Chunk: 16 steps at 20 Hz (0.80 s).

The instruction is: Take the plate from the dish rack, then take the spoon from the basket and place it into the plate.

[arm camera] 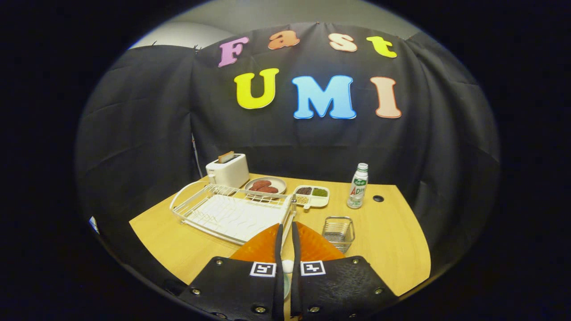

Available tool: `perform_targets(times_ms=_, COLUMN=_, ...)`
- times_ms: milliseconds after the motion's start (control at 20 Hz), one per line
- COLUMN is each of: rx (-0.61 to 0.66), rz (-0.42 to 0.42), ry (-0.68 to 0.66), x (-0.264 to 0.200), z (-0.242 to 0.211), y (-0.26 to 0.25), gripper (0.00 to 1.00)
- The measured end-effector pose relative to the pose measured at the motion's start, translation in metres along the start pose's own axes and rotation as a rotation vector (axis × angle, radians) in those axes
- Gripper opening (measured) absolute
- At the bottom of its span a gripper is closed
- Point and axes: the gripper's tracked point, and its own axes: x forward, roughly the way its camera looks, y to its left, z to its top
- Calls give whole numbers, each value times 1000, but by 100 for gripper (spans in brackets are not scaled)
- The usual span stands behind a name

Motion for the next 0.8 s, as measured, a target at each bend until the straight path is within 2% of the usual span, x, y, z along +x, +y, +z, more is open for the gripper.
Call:
perform_targets(times_ms=400, rx=-46, rz=113, ry=119, x=25, z=-39, y=45, gripper=6)
perform_targets(times_ms=800, rx=-85, rz=186, ry=136, x=43, z=-41, y=70, gripper=6)
